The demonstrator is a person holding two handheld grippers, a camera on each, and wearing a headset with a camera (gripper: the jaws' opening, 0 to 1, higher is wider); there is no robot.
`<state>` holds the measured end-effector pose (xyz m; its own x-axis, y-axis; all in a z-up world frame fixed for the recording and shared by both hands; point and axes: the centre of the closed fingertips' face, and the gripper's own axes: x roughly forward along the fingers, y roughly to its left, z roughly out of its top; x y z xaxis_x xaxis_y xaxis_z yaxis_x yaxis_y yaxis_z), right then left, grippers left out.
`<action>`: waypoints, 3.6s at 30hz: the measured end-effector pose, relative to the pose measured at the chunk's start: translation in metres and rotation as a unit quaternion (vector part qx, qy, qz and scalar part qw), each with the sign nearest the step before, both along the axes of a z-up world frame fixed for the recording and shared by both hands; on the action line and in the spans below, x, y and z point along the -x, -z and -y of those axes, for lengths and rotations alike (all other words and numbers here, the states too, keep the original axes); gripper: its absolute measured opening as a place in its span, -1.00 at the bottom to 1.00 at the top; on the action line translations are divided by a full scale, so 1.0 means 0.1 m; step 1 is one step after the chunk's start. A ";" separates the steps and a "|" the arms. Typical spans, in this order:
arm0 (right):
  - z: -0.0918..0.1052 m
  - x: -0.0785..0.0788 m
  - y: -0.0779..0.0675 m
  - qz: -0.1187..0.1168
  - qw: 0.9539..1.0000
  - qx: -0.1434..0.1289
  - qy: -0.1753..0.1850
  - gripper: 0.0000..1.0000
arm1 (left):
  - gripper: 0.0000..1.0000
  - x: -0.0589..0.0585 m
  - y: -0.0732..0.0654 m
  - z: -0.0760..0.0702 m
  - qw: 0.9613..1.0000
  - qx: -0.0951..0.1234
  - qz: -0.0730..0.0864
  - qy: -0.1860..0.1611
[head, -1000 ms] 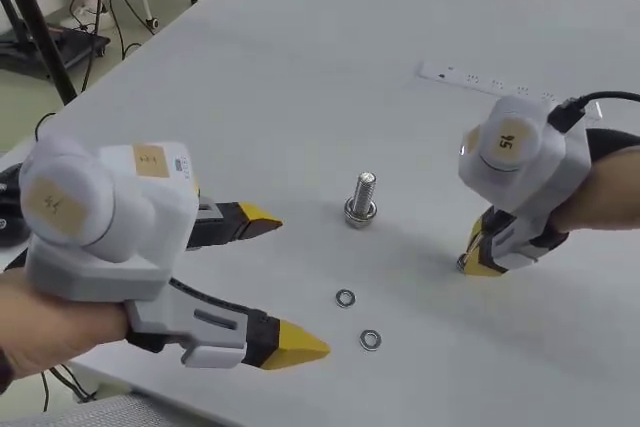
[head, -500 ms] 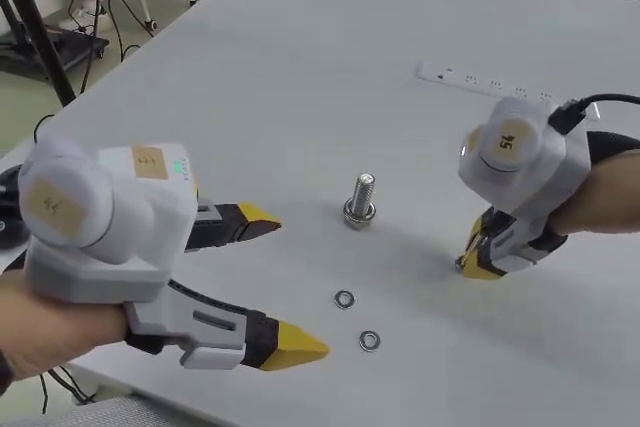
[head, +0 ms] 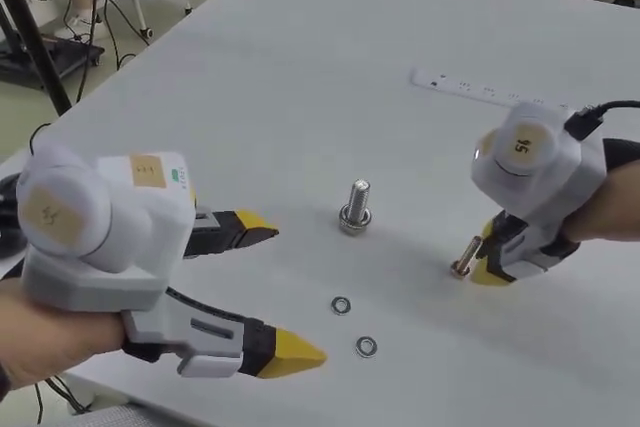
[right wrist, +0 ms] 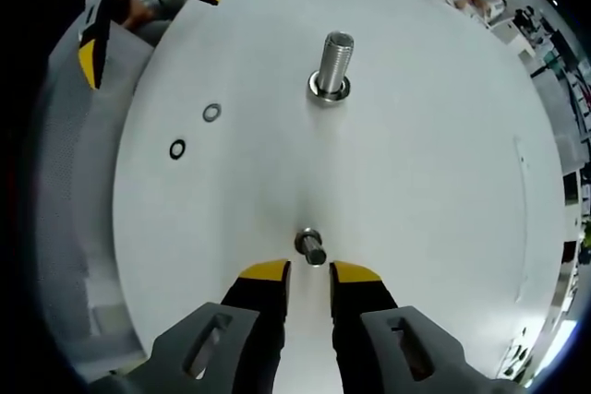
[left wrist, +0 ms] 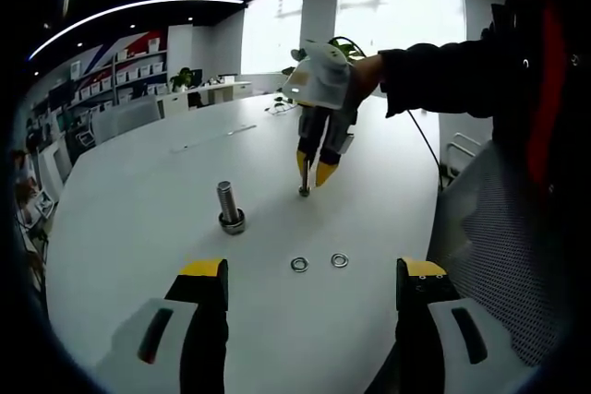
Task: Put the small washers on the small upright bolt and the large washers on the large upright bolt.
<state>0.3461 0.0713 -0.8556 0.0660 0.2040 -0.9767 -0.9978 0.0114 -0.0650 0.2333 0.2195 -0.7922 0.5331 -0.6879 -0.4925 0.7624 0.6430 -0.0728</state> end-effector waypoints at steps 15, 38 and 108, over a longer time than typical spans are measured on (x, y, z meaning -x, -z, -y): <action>0.13 0.06 -0.03 0.004 1.000 -0.001 0.017 -0.63 | 0.47 0.00 -0.03 0.01 1.000 -0.001 0.005 0.003; 0.07 0.51 -0.05 -0.007 1.000 -0.014 0.010 -0.63 | 0.44 0.05 -0.10 0.04 1.000 0.001 0.018 0.009; -0.90 1.12 0.22 -0.033 0.990 0.007 -0.138 -0.66 | 0.42 0.20 -0.13 -0.01 0.999 0.010 0.031 -0.008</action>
<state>0.2346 0.1609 -0.8774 -0.0538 0.1920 -0.9799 -0.9647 -0.2634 0.0014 0.2128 0.2203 -0.7792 0.5724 -0.6885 -0.4453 0.7559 0.6536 -0.0390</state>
